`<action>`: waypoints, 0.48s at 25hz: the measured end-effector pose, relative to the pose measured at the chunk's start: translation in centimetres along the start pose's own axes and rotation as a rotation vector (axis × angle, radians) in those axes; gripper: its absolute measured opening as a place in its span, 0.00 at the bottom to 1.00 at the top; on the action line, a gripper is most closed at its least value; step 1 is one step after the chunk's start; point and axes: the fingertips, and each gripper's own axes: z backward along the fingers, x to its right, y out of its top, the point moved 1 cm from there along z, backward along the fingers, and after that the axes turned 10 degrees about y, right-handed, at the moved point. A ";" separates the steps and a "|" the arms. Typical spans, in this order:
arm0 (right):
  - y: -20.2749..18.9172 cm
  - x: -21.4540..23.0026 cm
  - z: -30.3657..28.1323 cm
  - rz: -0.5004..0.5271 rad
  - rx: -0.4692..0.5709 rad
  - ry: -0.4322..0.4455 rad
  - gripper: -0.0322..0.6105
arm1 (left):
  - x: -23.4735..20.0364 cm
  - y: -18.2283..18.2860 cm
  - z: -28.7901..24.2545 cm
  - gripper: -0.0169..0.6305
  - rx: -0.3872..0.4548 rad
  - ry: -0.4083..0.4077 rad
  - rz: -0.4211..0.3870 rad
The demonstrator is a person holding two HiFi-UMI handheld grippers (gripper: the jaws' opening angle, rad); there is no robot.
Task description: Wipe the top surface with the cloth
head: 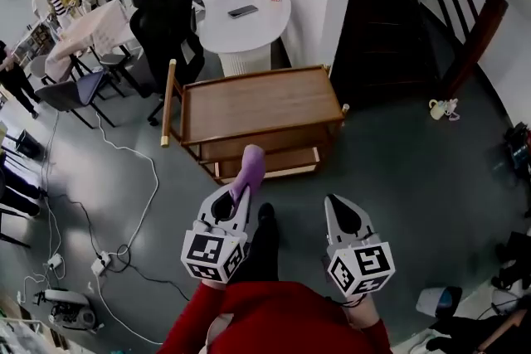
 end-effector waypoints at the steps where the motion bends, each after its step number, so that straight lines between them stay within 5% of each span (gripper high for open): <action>1: 1.0 1.5 -2.4 0.019 -0.002 -0.010 0.05 | -0.7 0.4 -2.7 0.10 -0.005 -0.014 -0.003; 7: 6.8 8.0 -15.5 0.023 -0.021 0.000 0.05 | -3.1 3.8 -15.3 0.10 -0.035 -0.096 -0.022; 12: 8.9 11.6 -21.9 0.008 -0.045 -0.008 0.05 | -5.2 6.0 -21.4 0.10 -0.037 -0.089 0.009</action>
